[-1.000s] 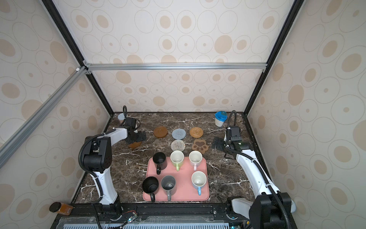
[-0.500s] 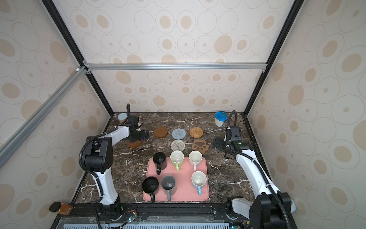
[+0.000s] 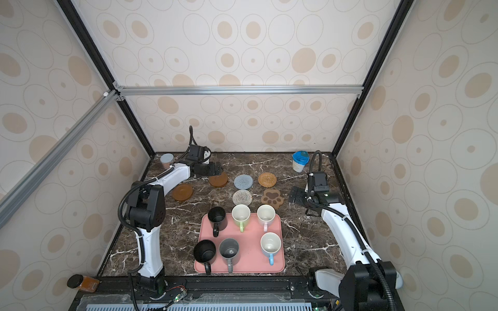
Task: Place cups on coasters
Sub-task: Move the coaster to the top-center of the table.
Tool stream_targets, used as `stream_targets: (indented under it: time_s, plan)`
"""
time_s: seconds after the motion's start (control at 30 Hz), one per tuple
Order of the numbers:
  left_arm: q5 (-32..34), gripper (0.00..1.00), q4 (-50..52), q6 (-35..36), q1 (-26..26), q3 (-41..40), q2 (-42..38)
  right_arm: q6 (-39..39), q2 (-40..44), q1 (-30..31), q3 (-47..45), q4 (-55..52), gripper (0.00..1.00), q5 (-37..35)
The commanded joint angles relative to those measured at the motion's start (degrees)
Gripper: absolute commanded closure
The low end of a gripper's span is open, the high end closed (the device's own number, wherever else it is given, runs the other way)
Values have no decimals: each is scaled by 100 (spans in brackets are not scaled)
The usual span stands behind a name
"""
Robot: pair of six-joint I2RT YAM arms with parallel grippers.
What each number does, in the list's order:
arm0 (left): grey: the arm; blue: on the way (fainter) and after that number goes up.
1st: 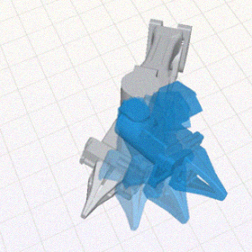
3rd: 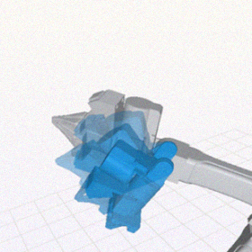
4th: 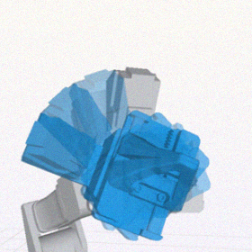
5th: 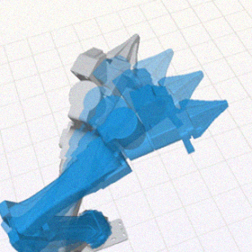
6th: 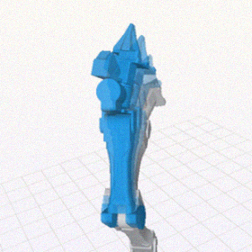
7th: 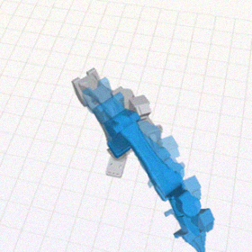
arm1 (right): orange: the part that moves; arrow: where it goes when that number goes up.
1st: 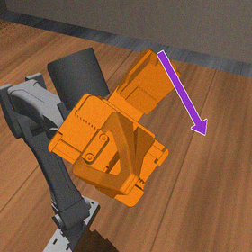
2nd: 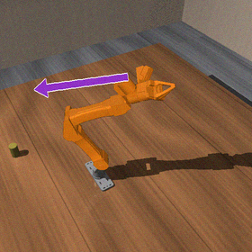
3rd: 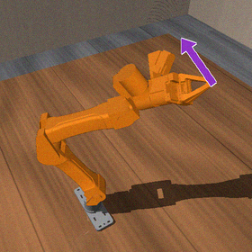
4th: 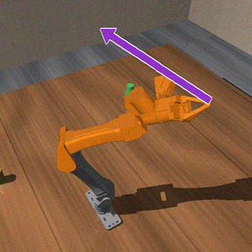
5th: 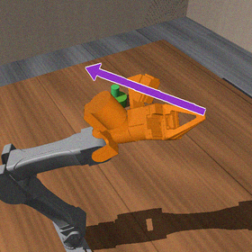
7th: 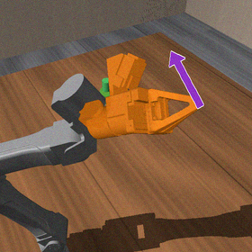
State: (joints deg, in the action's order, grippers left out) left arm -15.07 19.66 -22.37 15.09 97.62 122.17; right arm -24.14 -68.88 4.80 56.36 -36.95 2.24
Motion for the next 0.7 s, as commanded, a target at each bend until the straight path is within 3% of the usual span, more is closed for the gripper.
stream_targets:
  time_s: [0.0,0.33,0.67]
  plan:
    - [-200,0,-45,-203,148,486,466,-12,81,-4,27,-147,0,123]
    - [-207,0,-35,-607,380,1035,1288,-29,180,-1,-57,-146,0,310]
    - [195,0,11,-597,416,195,1034,-62,142,0,-117,-99,0,266]
